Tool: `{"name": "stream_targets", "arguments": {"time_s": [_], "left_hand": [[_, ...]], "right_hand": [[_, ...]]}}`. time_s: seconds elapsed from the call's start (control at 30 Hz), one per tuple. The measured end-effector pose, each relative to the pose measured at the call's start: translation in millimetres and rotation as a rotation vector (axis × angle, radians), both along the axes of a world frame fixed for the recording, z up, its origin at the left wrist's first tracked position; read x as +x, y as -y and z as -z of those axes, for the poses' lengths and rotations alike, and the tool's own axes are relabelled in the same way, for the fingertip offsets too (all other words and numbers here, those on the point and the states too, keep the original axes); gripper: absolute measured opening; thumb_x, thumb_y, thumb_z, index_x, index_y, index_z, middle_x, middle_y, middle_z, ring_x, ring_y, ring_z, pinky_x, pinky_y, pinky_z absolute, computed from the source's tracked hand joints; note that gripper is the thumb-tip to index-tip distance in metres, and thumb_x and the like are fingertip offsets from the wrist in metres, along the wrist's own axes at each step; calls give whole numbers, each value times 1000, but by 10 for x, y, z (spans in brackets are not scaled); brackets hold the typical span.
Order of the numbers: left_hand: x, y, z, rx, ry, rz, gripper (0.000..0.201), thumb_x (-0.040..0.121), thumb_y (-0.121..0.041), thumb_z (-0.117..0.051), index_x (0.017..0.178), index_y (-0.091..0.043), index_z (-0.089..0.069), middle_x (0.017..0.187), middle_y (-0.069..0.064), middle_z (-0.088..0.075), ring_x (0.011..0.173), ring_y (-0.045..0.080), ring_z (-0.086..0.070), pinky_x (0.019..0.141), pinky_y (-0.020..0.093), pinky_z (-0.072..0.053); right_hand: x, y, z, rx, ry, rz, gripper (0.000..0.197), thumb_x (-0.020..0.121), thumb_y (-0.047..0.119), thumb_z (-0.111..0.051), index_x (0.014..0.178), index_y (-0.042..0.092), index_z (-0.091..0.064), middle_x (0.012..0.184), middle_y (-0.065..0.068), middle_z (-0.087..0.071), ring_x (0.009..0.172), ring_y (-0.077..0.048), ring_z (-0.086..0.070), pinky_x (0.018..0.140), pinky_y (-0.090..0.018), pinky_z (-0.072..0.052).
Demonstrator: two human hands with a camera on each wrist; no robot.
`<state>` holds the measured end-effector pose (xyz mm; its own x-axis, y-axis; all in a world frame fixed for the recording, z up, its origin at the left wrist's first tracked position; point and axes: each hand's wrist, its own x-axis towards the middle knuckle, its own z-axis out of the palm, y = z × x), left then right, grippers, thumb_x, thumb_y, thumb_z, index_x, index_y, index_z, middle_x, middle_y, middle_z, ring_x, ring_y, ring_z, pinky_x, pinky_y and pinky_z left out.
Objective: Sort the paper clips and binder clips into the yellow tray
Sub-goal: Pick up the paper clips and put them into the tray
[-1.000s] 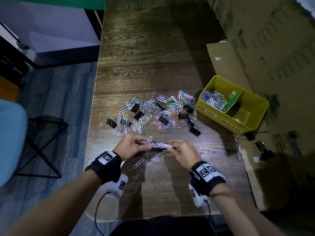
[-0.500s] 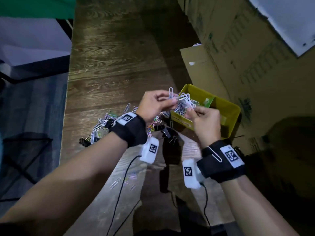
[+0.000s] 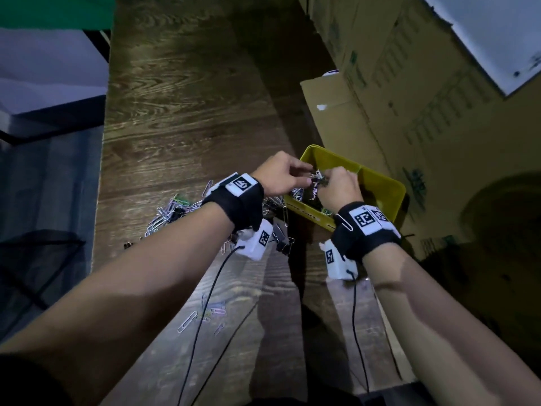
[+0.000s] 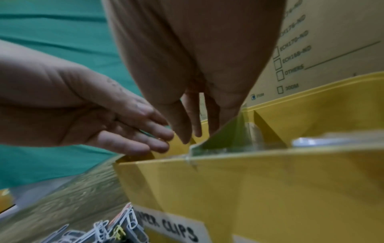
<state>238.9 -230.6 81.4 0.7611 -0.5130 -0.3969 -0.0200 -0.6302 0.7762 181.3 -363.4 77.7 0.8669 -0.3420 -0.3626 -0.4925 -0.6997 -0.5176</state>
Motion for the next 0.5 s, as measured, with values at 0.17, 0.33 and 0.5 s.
{"name": "stream_targets", "arguments": {"time_s": [0.17, 0.33, 0.5], "left_hand": [[-205, -843, -138, -318, -94, -207, 39, 85, -10, -65, 123, -14, -57, 94, 7, -72, 81, 15, -69, 72, 23, -55], [-667, -1876, 197, 172, 312, -120, 22, 86, -11, -62, 101, -25, -70, 81, -12, -73, 65, -6, -61, 63, 13, -47], [-1229, -2227, 867, 421, 487, 21, 36, 85, -3, -54, 120, -6, -60, 126, 18, -58, 116, 36, -53, 97, 44, -45]], "right_hand": [[-244, -229, -51, -90, 302, -145, 33, 88, 6, -58, 120, 13, -63, 123, -10, -58, 115, -22, -53, 96, -14, -26], [-642, -803, 144, -37, 404, -558, 31, 88, 6, -53, 116, 13, -64, 119, -7, -57, 113, -22, -50, 100, -38, -41], [-848, -1361, 523, -161, 165, -994, 62, 87, 7, -53, 143, 26, -34, 157, -1, -15, 145, -24, -7, 116, -52, -10]]}}
